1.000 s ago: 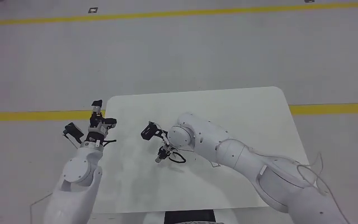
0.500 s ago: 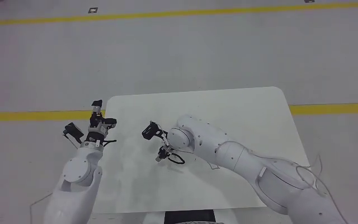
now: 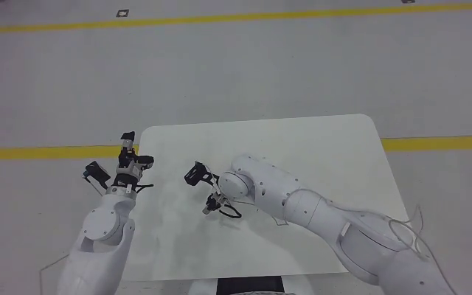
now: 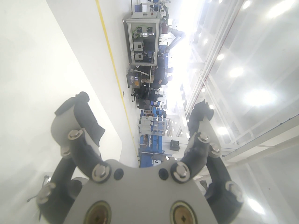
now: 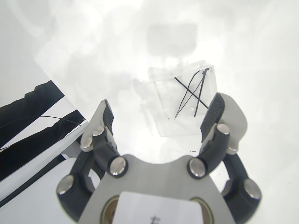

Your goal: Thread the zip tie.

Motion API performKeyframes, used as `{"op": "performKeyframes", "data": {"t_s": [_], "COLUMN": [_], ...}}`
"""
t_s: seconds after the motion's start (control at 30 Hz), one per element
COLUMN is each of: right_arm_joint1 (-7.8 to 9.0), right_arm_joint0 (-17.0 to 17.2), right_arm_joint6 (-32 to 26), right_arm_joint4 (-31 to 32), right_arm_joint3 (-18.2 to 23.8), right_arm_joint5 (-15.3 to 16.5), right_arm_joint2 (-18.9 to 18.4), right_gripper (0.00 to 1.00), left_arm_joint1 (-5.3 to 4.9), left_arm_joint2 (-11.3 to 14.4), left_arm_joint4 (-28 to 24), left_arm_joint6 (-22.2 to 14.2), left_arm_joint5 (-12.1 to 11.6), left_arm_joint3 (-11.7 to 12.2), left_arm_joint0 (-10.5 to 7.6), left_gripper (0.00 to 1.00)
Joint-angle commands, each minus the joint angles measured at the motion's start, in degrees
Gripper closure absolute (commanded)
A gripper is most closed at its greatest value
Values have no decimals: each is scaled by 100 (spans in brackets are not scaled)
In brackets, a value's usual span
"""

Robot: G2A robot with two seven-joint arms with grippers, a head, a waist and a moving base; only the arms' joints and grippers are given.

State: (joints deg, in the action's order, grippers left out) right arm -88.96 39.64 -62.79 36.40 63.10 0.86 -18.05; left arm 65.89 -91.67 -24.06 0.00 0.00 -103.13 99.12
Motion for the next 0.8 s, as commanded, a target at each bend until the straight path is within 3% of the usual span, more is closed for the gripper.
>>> {"op": "performKeyframes", "data": {"t_s": [0.0, 0.03, 0.07, 0.1, 0.33, 0.77], "right_arm_joint1": [14, 22, 30, 41, 104, 122], "right_arm_joint0": [24, 36, 46, 61, 164, 348], "right_arm_joint6": [-66, -92, -115, -143, -283, -394], "right_arm_joint4": [42, 59, 74, 95, 297, 706], "right_arm_joint3": [54, 76, 100, 133, 331, 341], "right_arm_joint5": [-21, -27, -31, -40, -151, -274], "right_arm_joint2": [-41, -62, -85, -116, -264, -377], "right_gripper": [0, 0, 43, 53, 66, 73], "left_arm_joint1": [0, 0, 0, 0, 0, 0], "left_arm_joint2": [0, 0, 0, 0, 0, 0], "left_arm_joint4": [0, 0, 0, 0, 0, 0], "left_arm_joint6": [0, 0, 0, 0, 0, 0], "left_arm_joint5": [0, 0, 0, 0, 0, 0], "left_arm_joint3": [0, 0, 0, 0, 0, 0], "left_arm_joint0": [0, 0, 0, 0, 0, 0], "left_gripper": [0, 0, 0, 0, 0, 0]}}
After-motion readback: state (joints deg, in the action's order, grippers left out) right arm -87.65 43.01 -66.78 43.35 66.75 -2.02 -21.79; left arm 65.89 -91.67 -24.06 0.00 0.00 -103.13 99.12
